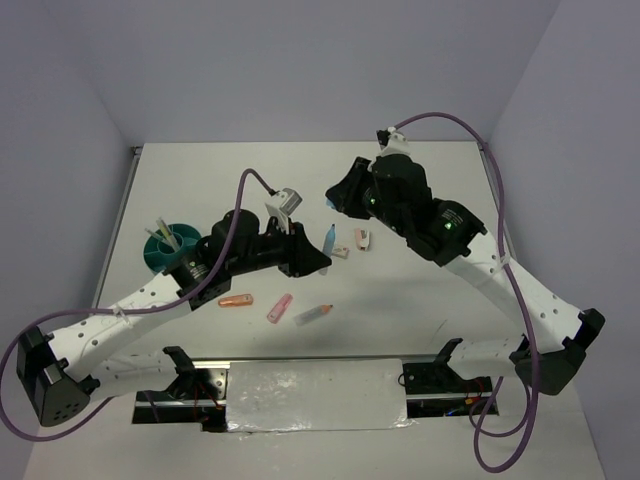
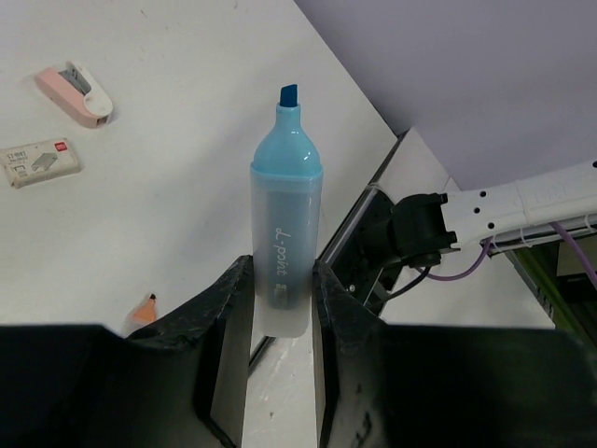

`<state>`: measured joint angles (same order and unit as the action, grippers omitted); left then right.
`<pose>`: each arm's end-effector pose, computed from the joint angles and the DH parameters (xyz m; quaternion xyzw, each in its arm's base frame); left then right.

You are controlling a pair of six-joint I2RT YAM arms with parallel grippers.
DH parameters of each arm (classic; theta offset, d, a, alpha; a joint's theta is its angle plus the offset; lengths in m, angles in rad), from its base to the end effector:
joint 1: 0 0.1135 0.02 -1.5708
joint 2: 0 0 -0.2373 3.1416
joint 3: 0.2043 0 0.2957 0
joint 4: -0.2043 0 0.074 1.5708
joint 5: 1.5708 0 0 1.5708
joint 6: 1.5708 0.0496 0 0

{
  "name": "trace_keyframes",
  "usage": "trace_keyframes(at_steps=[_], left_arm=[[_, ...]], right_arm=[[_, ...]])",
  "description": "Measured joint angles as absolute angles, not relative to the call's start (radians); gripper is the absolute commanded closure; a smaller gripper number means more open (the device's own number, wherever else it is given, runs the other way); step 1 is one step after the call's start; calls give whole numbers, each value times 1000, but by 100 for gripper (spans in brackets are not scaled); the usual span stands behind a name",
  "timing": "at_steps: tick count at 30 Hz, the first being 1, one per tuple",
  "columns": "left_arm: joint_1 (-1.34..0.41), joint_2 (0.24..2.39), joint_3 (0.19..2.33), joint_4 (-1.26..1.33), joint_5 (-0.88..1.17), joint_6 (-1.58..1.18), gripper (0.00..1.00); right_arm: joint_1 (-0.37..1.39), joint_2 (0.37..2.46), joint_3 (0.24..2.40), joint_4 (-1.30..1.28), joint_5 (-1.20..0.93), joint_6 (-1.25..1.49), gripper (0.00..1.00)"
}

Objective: Sort the stationery into containers
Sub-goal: Close the pen cap on the pen.

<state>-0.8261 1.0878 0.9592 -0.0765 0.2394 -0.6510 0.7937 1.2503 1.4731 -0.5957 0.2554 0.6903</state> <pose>0.2111 -0.2464 0.3211 0.1424 0.7607 -0.4903 0.4009 0.2389 0.2251 0.4168 0.0294 0.8218 0.3003 0.4833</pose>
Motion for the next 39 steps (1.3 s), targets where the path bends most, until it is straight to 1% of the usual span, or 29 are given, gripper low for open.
trace_keyframes(at_steps=[9,15,31,39], left_arm=[[-820,1081,959,-83,196,-629,100],[-812,1081,960,-82,186,-628,100],[-804,1089,960,-44,187,-635,100],[-801,1113,965,-43,171,-637,100]], right_arm=[[851,1250,1475,-625,313,680,100],[858,1250,1475,-646,345,671,100],[862,1250,1456,-646,326,670,100],[895,1250,1437,-643,345,677,100]])
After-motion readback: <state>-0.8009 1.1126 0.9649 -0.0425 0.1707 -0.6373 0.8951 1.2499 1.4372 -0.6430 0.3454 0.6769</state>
